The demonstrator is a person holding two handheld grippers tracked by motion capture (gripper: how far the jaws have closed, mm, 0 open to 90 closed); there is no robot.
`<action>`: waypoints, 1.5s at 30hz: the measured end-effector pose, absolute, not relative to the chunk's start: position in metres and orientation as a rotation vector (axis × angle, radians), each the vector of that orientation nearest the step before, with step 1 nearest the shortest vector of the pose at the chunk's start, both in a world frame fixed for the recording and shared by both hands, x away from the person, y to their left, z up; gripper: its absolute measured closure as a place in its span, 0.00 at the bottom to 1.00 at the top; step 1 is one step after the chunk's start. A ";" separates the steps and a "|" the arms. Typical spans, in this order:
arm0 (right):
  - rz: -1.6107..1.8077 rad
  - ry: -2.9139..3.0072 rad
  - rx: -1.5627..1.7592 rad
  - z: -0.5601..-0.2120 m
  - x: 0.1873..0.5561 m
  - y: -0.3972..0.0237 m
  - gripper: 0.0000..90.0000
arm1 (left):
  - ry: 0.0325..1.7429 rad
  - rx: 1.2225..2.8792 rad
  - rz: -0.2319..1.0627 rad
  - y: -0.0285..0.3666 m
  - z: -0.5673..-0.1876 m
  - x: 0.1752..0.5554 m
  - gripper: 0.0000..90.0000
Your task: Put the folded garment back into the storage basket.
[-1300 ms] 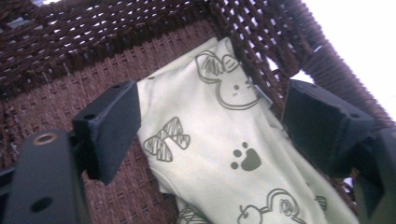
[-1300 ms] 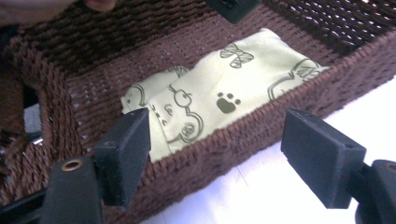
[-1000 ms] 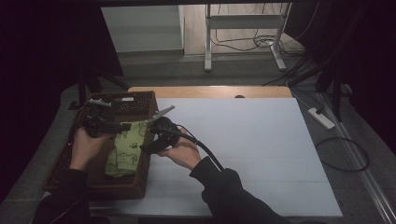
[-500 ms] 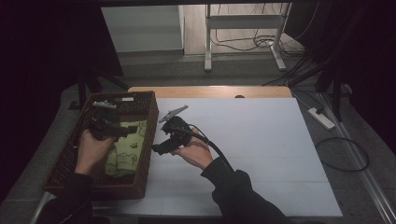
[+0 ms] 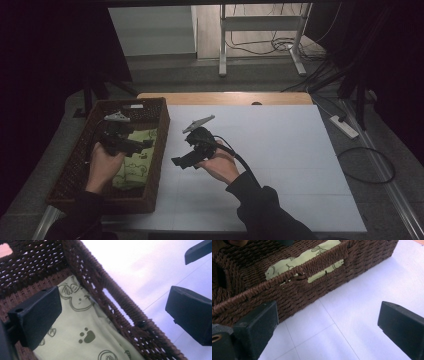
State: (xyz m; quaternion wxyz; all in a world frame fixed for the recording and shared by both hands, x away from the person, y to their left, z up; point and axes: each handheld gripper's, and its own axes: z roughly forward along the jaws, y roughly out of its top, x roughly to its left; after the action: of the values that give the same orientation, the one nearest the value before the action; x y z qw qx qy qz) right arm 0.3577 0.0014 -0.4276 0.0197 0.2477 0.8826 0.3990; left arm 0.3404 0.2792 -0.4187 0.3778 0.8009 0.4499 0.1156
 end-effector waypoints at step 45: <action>1.233 2.670 0.806 -0.428 0.342 -0.076 0.00 | 1.053 2.032 0.280 0.264 -0.424 0.309 0.00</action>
State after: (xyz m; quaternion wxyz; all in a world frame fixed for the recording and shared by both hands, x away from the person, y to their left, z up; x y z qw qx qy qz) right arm 0.3419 -0.0756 -0.4285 0.0463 0.2640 0.8747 0.4039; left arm 0.3091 0.2639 -0.4235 0.4057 0.8056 0.4173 0.1109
